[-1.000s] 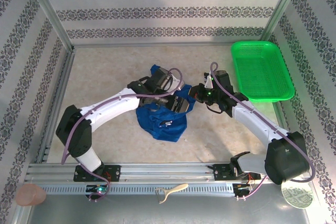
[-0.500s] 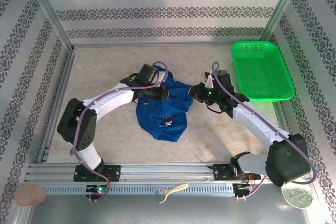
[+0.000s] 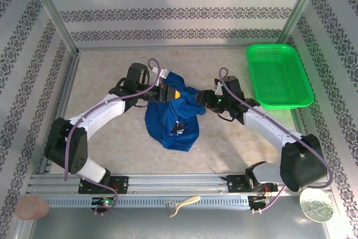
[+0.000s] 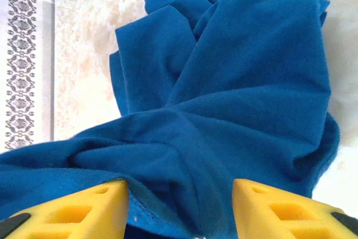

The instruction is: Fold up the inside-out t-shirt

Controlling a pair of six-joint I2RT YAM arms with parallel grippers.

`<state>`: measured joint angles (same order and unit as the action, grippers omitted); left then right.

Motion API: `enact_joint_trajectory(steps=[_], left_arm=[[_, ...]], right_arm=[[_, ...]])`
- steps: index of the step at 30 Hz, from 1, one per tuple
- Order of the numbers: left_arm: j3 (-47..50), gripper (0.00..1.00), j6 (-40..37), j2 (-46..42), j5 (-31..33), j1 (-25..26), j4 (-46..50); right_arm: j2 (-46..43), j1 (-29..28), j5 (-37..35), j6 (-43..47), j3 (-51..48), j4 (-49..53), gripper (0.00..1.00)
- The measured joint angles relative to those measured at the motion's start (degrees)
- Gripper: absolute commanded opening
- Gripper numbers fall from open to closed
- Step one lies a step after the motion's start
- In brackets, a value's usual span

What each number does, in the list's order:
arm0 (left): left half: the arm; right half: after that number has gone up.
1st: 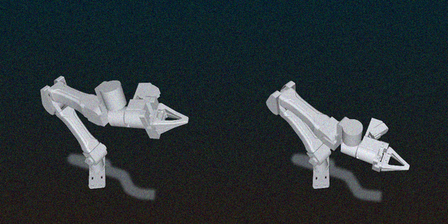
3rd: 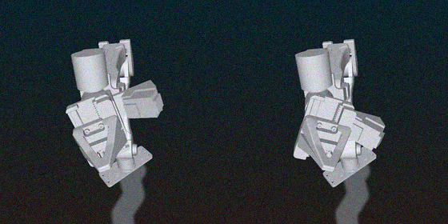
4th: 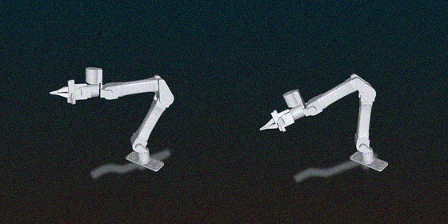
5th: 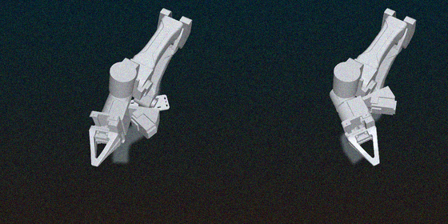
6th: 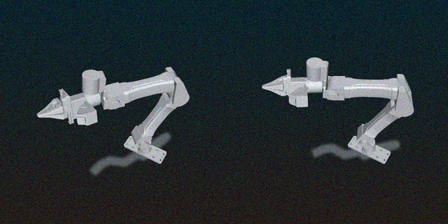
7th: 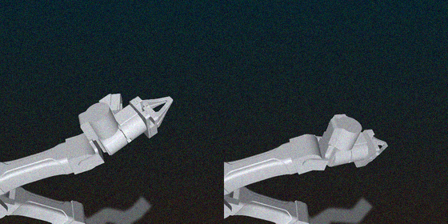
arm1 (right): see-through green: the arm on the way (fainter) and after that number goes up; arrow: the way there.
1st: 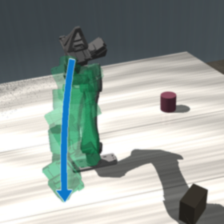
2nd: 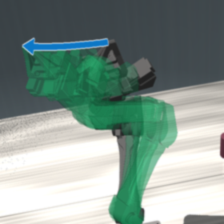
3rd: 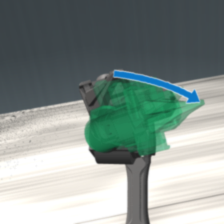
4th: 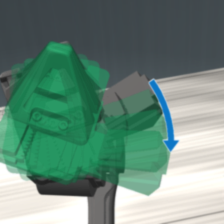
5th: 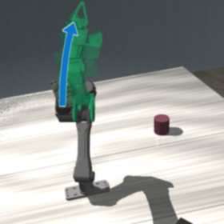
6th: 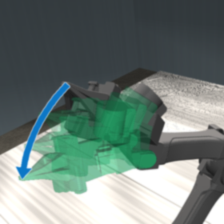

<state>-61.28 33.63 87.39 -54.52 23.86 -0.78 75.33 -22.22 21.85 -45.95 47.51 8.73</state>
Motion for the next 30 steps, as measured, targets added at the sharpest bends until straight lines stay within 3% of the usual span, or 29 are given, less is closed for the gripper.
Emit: enact_joint_trajectory(steps=[9, 16, 22, 24, 28, 30], left_arm=[[0.04, 0.00, 7.28, 0.13, -4.26, -0.44, -8.79], [0.04, 0.00, 9.35, 0.13, -5.40, -0.74, -10.27], [0.02, 0.00, 10.67, 0.13, -5.57, -0.74, -11.32], [0.00, 0.00, 11.08, 0.13, -5.81, -0.74, -11.76], [-0.11, 0.00, 11.96, 0.13, -6.38, -0.74, -12.20], [-0.13, 0.00, 12.35, 0.09, -6.58, -0.76, -12.50]], right_arm=[[-6.05, -0.20, 0.00, 3.10, -0.83, 0.61, 0.54], [-6.64, -1.07, 0.04, 3.43, -1.66, 0.85, 0.44], [-5.05, -1.68, 0.13, 3.96, -0.76, 0.85, 0.42], [-4.39, -1.68, 0.31, 4.07, -0.09, 0.79, 0.33], [-3.28, -1.68, 1.07, 4.48, 1.38, 0.63, 0.00], [-3.26, -1.68, 1.53, 4.04, 1.99, 0.68, 0.00]])
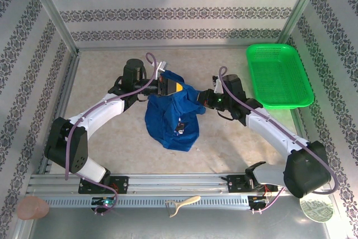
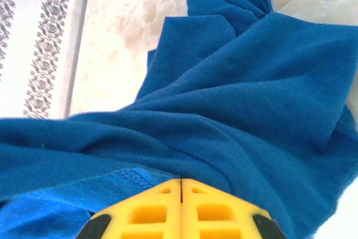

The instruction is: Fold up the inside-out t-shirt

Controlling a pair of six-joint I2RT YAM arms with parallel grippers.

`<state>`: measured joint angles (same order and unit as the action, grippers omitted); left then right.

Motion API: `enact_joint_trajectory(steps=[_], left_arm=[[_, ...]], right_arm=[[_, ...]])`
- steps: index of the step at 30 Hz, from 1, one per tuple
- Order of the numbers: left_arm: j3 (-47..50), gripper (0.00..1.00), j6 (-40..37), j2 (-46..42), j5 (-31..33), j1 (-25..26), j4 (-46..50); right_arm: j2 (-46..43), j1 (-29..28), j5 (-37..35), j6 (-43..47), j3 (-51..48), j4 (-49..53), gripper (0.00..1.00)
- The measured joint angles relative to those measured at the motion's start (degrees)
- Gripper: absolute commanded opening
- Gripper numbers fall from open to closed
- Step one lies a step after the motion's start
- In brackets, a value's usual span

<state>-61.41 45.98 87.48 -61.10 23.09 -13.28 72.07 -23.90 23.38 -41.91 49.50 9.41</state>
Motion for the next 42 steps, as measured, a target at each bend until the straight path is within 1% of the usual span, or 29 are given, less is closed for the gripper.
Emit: enact_joint_trajectory(steps=[4, 5, 6, 8, 9, 10, 11, 14, 17, 21, 24, 28, 33, 37, 42], left_arm=[[0.00, 0.00, 1.36, 0.00, -0.15, -0.87, -1.88], [0.04, 0.06, 1.88, 0.00, -0.07, -1.51, -2.67], [0.17, 0.15, 2.16, 0.00, 0.04, -2.01, -3.32], [1.18, 0.40, 3.04, -0.20, 0.61, -3.72, -5.18], [1.75, 0.50, 3.56, -0.26, 1.07, -4.46, -5.77], [2.40, 0.57, 3.91, -0.33, 1.57, -5.38, -6.12], [2.93, 0.60, 4.17, -0.37, 1.97, -6.21, -6.27], [3.69, 0.62, 4.15, -0.44, 3.54, -7.91, -6.27], [3.69, 0.63, 2.97, -1.27, 5.18, -8.20, -5.05], [3.63, 0.62, -1.66, -4.68, 8.81, -7.30, 1.95], [2.45, 0.58, -7.52, -7.48, 13.92, -3.91, 10.19], [2.03, 0.57, -14.64, -10.64, 23.41, 3.80, 18.29], [2.01, 0.58, -19.96, -11.65, 32.85, 11.52, 22.43], [0.52, 0.59, -22.29, -9.25, 37.64, 14.45, 23.58], [-2.40, 0.60, -24.00, -4.31, 41.55, 15.15, 23.39]], right_arm=[[-0.37, 0.04, 0.57, -0.17, 1.66, -0.02, 0.00], [-0.85, 0.07, 0.72, -0.28, 2.01, 0.04, 0.00], [-1.31, 0.09, 0.83, -0.35, 2.29, 0.13, 0.00], [-2.78, 0.13, 1.25, -0.44, 3.23, 0.44, 0.00], [-3.39, 0.15, 1.40, -0.59, 3.65, 0.48, 0.00], [-4.22, 0.15, 1.55, -0.83, 4.24, 0.61, 0.00], [-4.94, 0.13, 1.55, -1.25, 4.70, 0.63, 0.00], [-6.16, 0.13, 1.57, -1.70, 5.77, 0.61, 0.00], [-6.14, 0.13, 1.57, -1.90, 6.12, 0.66, 0.00], [-5.57, 0.13, 1.60, -2.54, 6.12, 0.68, 0.00], [-5.27, 0.11, 1.60, -2.91, 6.12, 0.68, 0.00], [-5.29, 0.11, 1.60, -3.15, 5.79, 0.63, 0.00], [-5.29, 0.11, 1.60, -3.39, 4.68, 0.66, 0.00], [-5.29, -0.09, 1.57, -3.58, 4.48, 0.66, 0.00], [-5.29, -0.76, 1.57, -4.07, 4.46, 0.63, 0.00]])
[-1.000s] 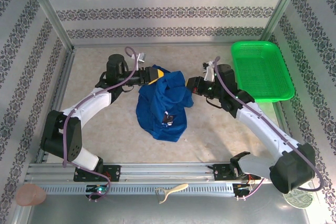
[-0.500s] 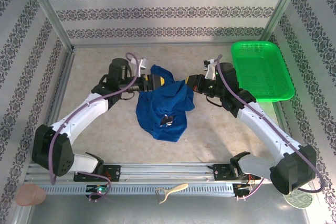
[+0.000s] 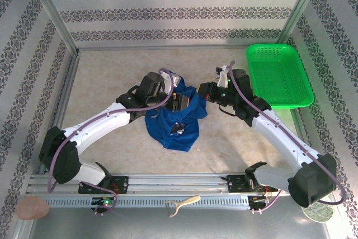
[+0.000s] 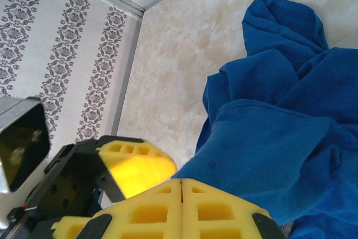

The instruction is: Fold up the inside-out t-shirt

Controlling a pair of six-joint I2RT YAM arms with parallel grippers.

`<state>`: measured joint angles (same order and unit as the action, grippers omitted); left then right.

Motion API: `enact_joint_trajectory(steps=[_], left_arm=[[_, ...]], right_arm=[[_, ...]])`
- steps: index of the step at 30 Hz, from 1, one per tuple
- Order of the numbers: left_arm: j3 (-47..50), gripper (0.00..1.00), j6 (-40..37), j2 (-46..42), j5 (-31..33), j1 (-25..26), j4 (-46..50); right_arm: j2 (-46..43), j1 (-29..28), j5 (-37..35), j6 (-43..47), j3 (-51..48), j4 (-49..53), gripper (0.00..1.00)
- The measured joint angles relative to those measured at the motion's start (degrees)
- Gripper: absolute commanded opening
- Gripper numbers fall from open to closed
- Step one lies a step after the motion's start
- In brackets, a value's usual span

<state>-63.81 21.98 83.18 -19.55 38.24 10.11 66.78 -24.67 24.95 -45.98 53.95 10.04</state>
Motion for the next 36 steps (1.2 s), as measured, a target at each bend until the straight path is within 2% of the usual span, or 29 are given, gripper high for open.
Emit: enact_joint_trajectory(steps=[7, 13, 18, 32, 34, 36], left_arm=[[-3.85, 0.58, -1.25, 5.42, 4.20, 0.04, -0.13], [-9.53, 0.57, -1.66, 9.14, 12.50, 0.07, 2.78], [-12.20, 0.56, -2.51, 12.72, 16.92, 0.07, 6.45], [-12.09, 0.60, -2.95, 14.93, 18.10, 1.68, 9.62], [-12.11, 0.54, -2.89, 14.97, 18.14, 1.90, 9.64], [-12.63, 0.37, -2.51, 15.47, 18.67, 1.90, 9.70]], right_arm=[[0.00, -0.87, -0.04, -0.24, -0.04, 0.00, 0.00], [-0.07, -1.49, -0.09, -0.37, -0.33, -0.02, 0.00], [-0.46, -1.49, -0.50, -0.39, -0.87, -0.02, 0.00], [-0.44, -1.49, -0.68, -0.59, -0.90, -0.50, 0.00], [-0.44, -1.49, -0.68, -0.61, -0.90, -0.50, 0.00], [-0.44, -1.49, -0.68, -0.61, -0.90, -0.50, 0.00]])
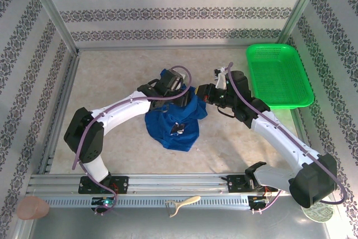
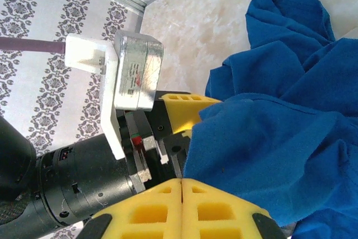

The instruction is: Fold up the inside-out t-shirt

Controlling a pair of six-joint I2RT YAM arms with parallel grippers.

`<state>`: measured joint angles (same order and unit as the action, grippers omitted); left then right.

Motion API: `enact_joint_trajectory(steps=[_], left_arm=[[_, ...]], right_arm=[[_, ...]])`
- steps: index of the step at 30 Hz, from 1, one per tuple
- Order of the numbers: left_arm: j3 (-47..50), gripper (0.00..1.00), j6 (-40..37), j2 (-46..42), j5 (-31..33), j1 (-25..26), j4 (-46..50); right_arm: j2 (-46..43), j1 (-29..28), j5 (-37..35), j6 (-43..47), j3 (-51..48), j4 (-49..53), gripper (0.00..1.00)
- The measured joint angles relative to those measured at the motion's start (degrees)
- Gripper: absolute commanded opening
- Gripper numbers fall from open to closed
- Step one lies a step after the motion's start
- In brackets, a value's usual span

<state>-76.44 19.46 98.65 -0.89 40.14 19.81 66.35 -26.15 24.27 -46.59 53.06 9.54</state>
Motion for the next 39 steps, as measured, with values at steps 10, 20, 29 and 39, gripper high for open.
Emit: enact_joint_trajectory(steps=[10, 20, 29, 39], left_arm=[[-5.73, 0.00, -0.20, 2.29, -3.78, -3.48, 5.35], [-18.34, 0.00, 8.92, -4.92, -44.28, -16.87, -1.51], [-21.62, 0.00, 18.56, -7.63, -50.80, -16.52, -8.44], [-38.10, 0.00, 27.43, -4.31, -47.54, -16.52, -11.61]], right_arm=[[0.00, 3.10, -1.36, 0.00, -1.88, -0.11, 0.00], [3.98, 8.17, -2.32, 0.59, 3.76, 0.02, 0.00], [5.40, 7.69, 0.17, 1.81, 15.47, 0.02, 0.56], [8.00, -2.86, 0.59, 6.25, 18.32, -3.08, 0.69]])
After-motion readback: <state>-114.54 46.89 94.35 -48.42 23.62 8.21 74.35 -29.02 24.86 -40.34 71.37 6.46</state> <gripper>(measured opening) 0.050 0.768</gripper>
